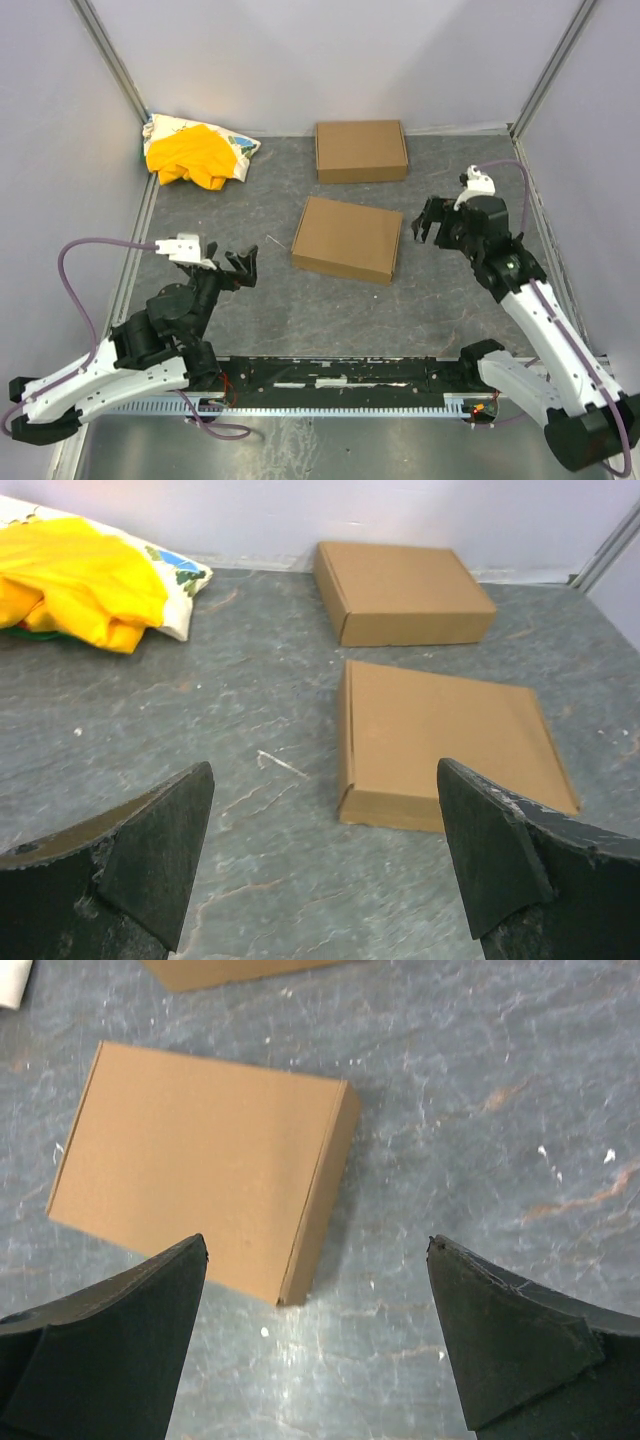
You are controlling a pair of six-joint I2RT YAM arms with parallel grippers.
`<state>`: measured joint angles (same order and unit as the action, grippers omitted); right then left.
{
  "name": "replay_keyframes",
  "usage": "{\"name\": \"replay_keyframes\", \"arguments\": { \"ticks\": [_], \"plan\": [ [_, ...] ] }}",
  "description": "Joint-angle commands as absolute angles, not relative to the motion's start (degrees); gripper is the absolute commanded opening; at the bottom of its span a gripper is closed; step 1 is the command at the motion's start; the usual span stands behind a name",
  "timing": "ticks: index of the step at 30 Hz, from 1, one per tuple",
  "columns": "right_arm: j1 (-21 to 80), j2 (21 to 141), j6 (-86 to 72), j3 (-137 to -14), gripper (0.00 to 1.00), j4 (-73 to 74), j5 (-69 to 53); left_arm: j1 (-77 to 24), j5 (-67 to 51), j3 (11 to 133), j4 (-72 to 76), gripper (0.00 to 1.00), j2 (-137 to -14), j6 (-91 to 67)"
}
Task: Fold the paper box
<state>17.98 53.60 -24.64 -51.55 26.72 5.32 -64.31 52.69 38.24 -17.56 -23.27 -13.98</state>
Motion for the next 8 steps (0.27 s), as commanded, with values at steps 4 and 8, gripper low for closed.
{"name": "replay_keyframes", "arguments": {
  "ticks": [4,8],
  "plan": [
    [18.0,43.2,-21.4,-45.8,0.99,29.6,0.7,-64.3,56.5,35.9,-20.8,0.99,-15.7,-14.7],
    [18.0,40.7,-22.4,-45.1,0.99,31.0,3.5,-64.3,56.4,36.1,-21.0,0.99,-16.3,-14.6]
  ]
}}
